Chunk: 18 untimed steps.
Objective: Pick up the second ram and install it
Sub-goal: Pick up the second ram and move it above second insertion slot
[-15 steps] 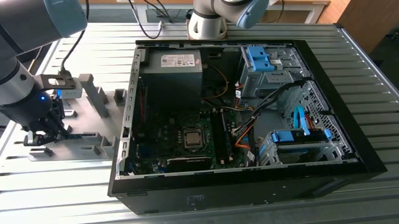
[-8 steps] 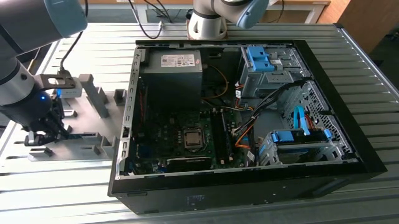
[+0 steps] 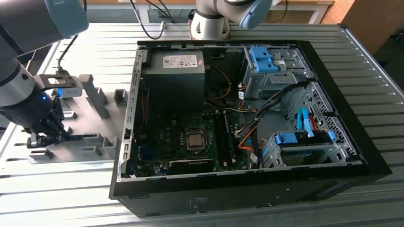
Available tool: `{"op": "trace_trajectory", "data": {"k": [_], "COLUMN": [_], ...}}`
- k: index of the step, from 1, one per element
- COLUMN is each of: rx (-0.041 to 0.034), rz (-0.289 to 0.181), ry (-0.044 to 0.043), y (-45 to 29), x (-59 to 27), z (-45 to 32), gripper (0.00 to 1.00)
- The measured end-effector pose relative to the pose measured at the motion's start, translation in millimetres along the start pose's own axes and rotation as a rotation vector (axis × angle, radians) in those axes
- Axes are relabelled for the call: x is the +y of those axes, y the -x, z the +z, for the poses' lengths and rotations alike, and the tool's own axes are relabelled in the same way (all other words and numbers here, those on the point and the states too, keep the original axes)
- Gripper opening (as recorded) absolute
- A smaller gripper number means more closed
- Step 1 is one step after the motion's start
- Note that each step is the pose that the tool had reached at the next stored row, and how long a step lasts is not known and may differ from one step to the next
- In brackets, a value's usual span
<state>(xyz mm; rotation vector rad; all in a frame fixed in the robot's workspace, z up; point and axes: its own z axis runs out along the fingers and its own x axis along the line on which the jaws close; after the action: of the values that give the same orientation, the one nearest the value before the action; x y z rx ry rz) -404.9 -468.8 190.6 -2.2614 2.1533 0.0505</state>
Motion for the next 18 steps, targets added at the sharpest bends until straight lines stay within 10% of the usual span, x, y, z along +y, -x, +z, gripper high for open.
{"op": "trace_trajectory", "data": {"k": [18], "rx": [0.0050], "rz": [0.050], "ry": [-0.0016], "y": [0.8], "x": [0.1], "z": [-7.5], "gripper": [0.14]}}
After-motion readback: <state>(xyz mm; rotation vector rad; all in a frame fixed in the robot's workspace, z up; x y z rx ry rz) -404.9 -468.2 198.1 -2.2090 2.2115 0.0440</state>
